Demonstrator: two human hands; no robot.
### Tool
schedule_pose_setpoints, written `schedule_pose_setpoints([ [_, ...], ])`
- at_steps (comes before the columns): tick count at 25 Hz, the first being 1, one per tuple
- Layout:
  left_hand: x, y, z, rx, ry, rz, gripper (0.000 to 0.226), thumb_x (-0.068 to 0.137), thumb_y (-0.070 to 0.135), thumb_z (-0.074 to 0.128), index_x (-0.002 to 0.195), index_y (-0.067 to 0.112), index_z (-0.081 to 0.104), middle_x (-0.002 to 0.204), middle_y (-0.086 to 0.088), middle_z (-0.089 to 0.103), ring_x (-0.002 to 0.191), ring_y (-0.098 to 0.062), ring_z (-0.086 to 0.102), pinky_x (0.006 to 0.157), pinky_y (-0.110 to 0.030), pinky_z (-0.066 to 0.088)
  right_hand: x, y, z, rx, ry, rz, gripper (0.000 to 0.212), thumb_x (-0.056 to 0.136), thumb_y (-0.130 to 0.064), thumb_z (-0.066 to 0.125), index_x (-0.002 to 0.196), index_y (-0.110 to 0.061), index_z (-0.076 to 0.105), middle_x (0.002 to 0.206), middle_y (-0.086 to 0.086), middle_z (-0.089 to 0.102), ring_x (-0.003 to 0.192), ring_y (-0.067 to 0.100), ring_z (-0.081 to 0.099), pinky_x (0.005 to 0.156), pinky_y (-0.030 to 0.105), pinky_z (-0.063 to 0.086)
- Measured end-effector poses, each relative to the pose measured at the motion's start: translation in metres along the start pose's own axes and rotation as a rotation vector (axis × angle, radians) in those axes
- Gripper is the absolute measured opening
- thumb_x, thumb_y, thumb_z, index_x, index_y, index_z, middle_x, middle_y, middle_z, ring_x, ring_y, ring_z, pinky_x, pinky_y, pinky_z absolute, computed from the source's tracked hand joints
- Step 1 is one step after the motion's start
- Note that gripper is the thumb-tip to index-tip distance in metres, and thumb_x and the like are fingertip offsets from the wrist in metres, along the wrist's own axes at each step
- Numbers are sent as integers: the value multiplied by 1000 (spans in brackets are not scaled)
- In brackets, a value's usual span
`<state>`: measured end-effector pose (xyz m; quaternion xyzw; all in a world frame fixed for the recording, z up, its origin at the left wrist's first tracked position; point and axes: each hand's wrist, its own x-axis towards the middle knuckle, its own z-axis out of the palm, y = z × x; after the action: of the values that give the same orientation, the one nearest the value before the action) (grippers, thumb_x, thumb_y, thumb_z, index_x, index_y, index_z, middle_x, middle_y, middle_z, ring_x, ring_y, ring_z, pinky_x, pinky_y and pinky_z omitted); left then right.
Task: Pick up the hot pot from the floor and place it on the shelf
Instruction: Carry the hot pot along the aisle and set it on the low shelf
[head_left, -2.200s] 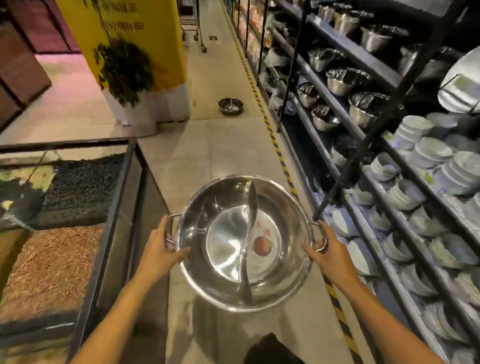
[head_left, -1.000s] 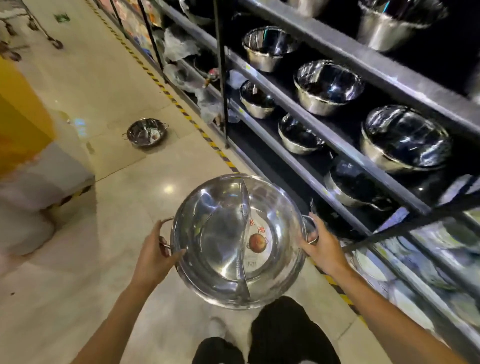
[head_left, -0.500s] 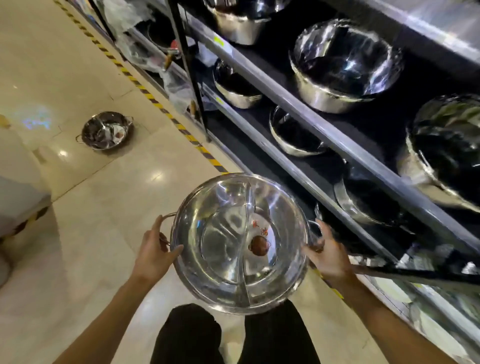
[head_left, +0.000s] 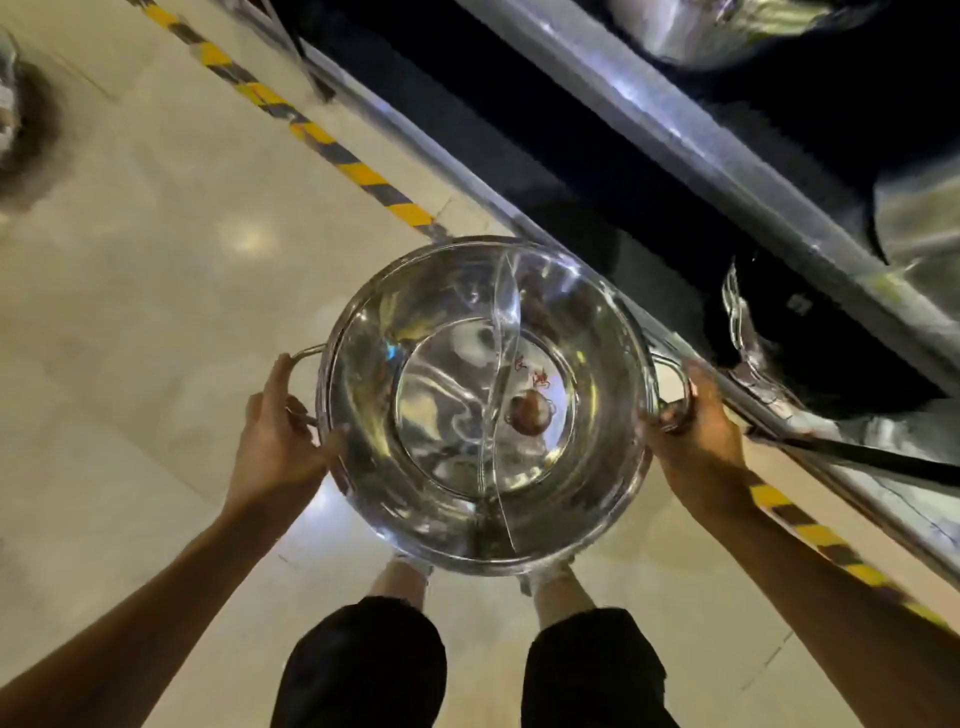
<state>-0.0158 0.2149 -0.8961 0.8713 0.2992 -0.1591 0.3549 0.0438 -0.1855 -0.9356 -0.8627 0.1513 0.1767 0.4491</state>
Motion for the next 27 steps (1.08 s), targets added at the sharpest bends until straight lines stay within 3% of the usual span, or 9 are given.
schedule_pose_setpoints([
  [3,33,-13,26,-43,-6,34,90,79,35,79,152,34,25,113,-6,48,83,-17,54,68,-27,46,18,31,27,29,111,48,73,87,-34,77,149,-27,40,78,-28,67,74,-15,62,62,0,43],
  [5,59,-11,37,-57,44,84,87,80,33,76,152,31,27,111,-8,48,85,-22,55,74,-33,49,39,34,39,31,147,46,62,83,-41,75,139,-29,51,74,-21,63,72,-14,61,64,0,43],
  [8,121,4,61,-124,205,102,78,83,18,72,151,26,34,111,-6,46,91,-23,54,88,-37,49,93,39,58,152,209,33,49,71,-49,72,117,-37,61,70,-22,63,70,-3,61,77,18,52],
  [12,206,27,101,-264,368,211,73,83,16,71,149,25,41,111,-6,50,81,-10,51,87,-28,47,185,55,71,247,297,-54,84,68,-57,80,141,-24,54,97,-14,72,98,13,70,97,36,54],
  [15,259,41,130,-336,397,298,70,80,21,70,145,32,44,113,-17,57,83,-13,54,82,-28,50,247,62,72,335,386,-128,87,68,-50,80,143,-17,51,93,-8,76,95,21,73,96,48,56],
  [19,319,68,155,-388,447,446,65,72,29,62,136,30,51,103,-16,62,80,-18,58,79,-35,53,318,62,69,339,462,-230,88,66,-54,78,142,-18,54,83,-13,78,86,3,74,83,28,59],
  [22,354,87,158,-312,475,527,80,69,38,60,146,25,42,103,-13,66,92,-26,64,89,-42,52,350,57,67,299,524,-255,69,73,-45,82,135,-24,60,89,-14,75,84,-8,69,77,11,53],
  [25,367,103,150,-230,489,615,84,69,41,59,147,15,38,104,-15,69,104,-33,63,98,-49,49,358,44,61,348,523,-248,50,78,-37,85,122,-25,64,106,0,75,99,17,72,91,35,57],
  [27,361,112,143,-266,466,631,81,68,39,60,143,14,43,104,-12,69,103,-30,63,97,-46,49,347,35,55,376,496,-235,68,76,-36,87,136,-19,59,118,6,73,110,24,69,99,42,54],
])
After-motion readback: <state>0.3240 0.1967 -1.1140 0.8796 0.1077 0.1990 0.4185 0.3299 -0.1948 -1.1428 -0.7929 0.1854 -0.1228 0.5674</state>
